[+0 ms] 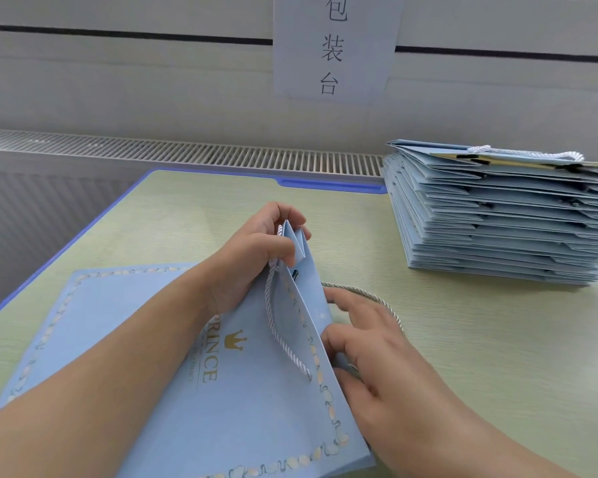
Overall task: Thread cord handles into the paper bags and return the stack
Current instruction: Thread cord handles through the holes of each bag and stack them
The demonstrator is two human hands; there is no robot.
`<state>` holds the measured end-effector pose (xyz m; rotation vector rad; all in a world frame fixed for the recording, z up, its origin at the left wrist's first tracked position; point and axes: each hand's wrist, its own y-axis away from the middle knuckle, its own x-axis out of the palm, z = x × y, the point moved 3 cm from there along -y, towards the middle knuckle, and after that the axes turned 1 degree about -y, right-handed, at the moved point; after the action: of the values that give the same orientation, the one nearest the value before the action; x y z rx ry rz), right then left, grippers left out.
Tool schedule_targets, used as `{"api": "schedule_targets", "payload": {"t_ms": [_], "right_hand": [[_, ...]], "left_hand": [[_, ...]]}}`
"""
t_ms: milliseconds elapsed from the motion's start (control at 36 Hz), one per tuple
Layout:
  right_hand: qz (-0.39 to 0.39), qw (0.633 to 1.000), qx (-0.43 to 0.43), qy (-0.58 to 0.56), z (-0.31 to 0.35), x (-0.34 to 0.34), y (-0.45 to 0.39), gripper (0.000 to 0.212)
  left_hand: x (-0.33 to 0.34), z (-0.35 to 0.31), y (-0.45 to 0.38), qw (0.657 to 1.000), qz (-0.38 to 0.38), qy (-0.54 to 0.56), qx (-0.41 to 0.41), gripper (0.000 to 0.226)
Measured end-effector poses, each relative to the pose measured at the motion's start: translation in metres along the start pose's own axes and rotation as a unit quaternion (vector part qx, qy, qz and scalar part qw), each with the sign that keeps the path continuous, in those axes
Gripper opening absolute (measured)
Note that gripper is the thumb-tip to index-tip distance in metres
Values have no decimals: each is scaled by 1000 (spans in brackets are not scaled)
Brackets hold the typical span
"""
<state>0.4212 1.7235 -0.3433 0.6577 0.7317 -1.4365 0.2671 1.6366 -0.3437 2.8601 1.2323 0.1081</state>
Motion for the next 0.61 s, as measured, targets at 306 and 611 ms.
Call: {"api": "schedule_targets", "payload": {"t_ms": [306, 611], "right_hand": [[-125, 963, -156, 180, 5, 2, -1, 11], [-81, 983, -96, -137, 1, -4, -2, 16]], "left_hand": [[0, 0, 0, 1000, -7, -22, 3, 51], [0, -2, 0, 1000, -12, -15, -3, 51]]}}
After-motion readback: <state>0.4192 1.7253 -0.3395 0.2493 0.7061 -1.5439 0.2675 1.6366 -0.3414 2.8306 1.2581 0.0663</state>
